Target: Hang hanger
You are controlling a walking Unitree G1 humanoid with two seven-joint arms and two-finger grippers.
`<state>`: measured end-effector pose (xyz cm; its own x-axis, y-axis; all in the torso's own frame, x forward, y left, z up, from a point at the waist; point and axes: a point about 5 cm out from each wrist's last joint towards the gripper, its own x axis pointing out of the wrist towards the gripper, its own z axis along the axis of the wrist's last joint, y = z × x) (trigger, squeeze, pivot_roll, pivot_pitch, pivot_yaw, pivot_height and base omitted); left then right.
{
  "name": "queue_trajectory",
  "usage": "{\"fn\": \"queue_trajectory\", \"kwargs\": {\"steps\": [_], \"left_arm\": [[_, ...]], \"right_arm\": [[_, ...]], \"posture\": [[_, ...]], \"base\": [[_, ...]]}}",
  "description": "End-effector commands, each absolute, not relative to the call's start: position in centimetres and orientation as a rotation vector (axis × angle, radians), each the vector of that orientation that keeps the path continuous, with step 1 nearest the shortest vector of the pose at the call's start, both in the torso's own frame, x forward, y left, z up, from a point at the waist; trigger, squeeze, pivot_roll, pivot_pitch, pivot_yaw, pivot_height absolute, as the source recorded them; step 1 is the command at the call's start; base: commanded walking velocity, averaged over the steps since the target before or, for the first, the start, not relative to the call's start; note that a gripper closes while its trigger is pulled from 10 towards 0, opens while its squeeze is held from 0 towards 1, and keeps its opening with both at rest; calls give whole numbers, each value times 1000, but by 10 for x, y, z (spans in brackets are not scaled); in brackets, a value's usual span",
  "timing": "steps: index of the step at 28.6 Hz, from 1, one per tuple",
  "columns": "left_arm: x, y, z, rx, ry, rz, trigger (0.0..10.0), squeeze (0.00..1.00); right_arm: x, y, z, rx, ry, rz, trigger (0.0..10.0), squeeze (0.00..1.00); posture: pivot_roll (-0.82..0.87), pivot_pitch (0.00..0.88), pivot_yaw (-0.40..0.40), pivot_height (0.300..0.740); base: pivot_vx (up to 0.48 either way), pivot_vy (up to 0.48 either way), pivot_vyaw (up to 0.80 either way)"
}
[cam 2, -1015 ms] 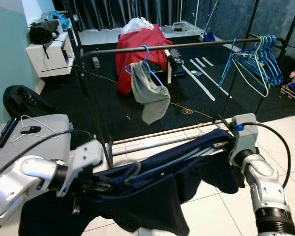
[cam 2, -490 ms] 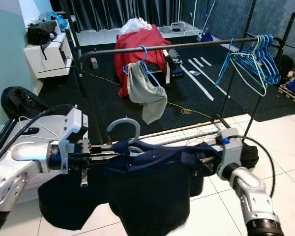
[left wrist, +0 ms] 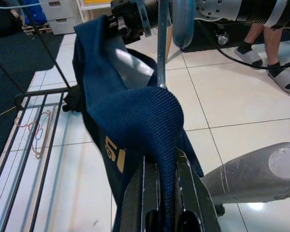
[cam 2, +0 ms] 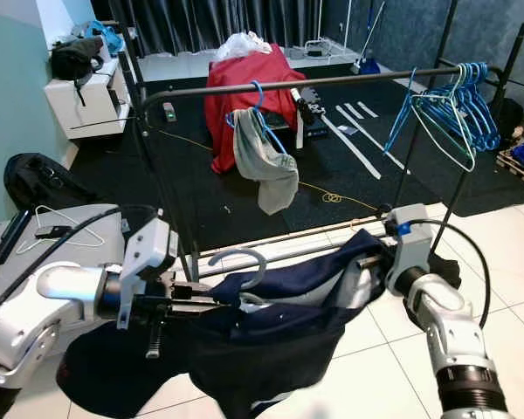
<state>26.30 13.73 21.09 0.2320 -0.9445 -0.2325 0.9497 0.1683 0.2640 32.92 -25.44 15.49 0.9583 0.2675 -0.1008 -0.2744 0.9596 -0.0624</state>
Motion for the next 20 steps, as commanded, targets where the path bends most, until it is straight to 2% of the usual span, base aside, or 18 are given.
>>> {"fn": "queue_trajectory", "kwargs": {"steps": [1, 4, 7, 9, 11, 15, 20], "left_arm": [[266, 144, 218, 364, -21, -1312, 0, 0], [278, 154, 224, 397, -48, -1176, 0, 0], [280, 156, 224, 411, -46, -1152, 0, 0], [284, 165, 208, 552, 67, -1118, 0, 0], [284, 167, 200, 607, 114, -1110, 0, 0], [284, 168, 196, 640, 142, -1106, 0, 0], [284, 159, 197, 608, 124, -1101, 0, 0]], "right_arm": [[327, -270, 155, -86, 93, 224, 0, 0], [322, -285, 152, -92, 105, 167, 0, 0], [321, -286, 152, -92, 104, 160, 0, 0], [321, -297, 161, -90, 54, 93, 0, 0], [321, -300, 167, -88, 21, 72, 0, 0], [321, -302, 172, -87, -2, 61, 0, 0], [324, -292, 177, -92, -26, 119, 0, 0]], "posture": [[-97, 51, 15, 740], [-93, 55, 15, 740], [-93, 55, 15, 740], [-98, 64, 21, 740], [-99, 65, 23, 740], [-102, 67, 23, 740], [-102, 71, 21, 740]], "base": [[0, 0, 0], [0, 0, 0], [0, 0, 0], [0, 0, 0], [0, 0, 0], [0, 0, 0], [0, 0, 0]]}}
